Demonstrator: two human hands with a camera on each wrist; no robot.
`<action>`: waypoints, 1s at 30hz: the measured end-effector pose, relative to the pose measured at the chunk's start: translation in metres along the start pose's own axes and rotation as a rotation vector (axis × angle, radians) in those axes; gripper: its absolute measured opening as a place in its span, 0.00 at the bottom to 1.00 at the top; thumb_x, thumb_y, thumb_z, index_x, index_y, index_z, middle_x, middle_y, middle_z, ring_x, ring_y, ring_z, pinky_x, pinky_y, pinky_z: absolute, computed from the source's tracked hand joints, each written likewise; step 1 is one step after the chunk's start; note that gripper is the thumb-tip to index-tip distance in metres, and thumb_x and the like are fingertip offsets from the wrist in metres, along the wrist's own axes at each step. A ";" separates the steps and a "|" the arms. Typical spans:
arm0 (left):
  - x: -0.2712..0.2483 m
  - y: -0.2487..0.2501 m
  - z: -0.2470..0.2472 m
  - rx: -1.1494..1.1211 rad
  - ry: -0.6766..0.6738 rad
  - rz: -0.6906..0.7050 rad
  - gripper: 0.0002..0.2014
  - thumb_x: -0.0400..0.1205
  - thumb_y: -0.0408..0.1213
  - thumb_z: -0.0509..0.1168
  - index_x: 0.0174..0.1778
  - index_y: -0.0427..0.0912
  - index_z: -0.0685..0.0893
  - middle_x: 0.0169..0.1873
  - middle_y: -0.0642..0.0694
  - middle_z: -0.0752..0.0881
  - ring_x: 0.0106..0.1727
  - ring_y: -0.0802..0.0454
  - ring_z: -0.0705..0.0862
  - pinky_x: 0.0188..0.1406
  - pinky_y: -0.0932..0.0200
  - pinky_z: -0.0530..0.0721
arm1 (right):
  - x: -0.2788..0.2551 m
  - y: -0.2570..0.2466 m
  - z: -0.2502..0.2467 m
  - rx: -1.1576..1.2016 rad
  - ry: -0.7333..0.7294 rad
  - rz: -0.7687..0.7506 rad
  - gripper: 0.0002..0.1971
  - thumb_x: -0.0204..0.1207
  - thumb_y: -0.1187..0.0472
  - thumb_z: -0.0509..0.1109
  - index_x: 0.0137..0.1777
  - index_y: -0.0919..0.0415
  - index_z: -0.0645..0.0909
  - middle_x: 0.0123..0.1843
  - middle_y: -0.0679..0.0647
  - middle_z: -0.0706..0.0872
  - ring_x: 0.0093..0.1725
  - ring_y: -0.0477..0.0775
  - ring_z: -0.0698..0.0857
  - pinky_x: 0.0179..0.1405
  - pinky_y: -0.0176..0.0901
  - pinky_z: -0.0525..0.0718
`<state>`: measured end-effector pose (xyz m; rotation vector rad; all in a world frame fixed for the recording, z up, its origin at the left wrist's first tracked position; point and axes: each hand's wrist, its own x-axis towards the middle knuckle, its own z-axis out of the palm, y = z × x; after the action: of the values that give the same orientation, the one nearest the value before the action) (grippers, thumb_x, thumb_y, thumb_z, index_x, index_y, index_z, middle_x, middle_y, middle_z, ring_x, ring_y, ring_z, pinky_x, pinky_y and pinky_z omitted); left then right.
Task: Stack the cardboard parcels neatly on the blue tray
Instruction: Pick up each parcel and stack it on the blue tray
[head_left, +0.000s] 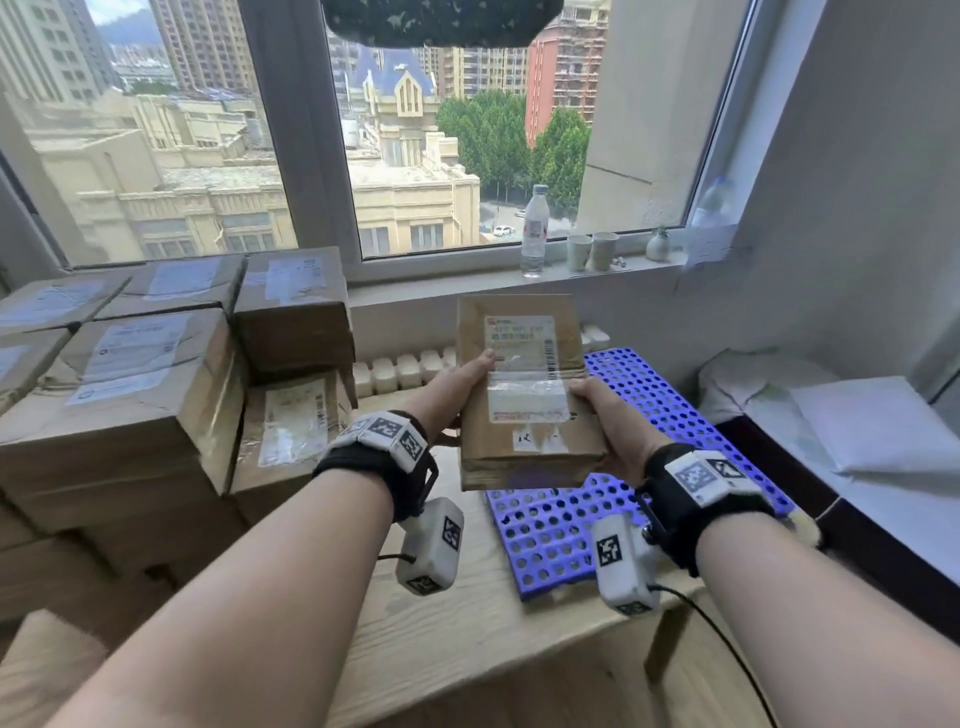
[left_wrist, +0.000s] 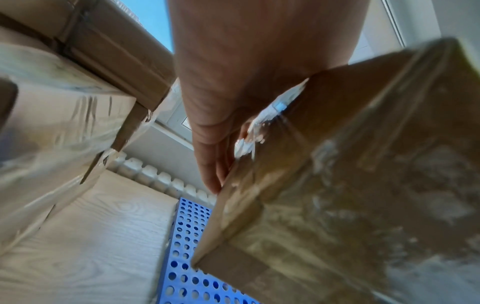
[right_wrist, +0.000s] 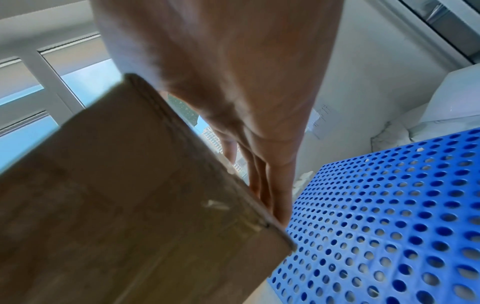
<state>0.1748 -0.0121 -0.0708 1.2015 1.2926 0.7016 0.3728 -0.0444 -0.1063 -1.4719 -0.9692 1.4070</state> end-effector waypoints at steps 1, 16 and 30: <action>0.004 -0.003 0.005 -0.019 -0.002 0.008 0.28 0.84 0.61 0.59 0.69 0.41 0.78 0.55 0.40 0.89 0.54 0.43 0.88 0.55 0.49 0.86 | 0.000 0.004 -0.004 -0.004 -0.010 -0.008 0.21 0.78 0.40 0.60 0.56 0.54 0.83 0.46 0.57 0.87 0.45 0.58 0.85 0.40 0.49 0.82; 0.074 -0.032 0.058 -0.231 0.015 0.080 0.16 0.88 0.48 0.60 0.65 0.42 0.78 0.46 0.45 0.88 0.32 0.57 0.89 0.28 0.64 0.88 | 0.059 0.033 -0.048 -0.042 -0.055 -0.036 0.23 0.83 0.43 0.59 0.64 0.60 0.83 0.53 0.62 0.88 0.40 0.55 0.87 0.27 0.41 0.83; 0.209 -0.012 0.044 -0.265 0.114 0.009 0.23 0.86 0.50 0.63 0.69 0.35 0.76 0.50 0.42 0.87 0.41 0.51 0.87 0.35 0.61 0.88 | 0.196 -0.002 -0.056 -0.066 -0.079 0.032 0.16 0.87 0.50 0.56 0.51 0.55 0.84 0.43 0.56 0.89 0.36 0.52 0.87 0.30 0.39 0.85</action>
<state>0.2570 0.1652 -0.1581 0.9633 1.2435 0.9279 0.4414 0.1364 -0.1697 -1.4956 -1.0540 1.4782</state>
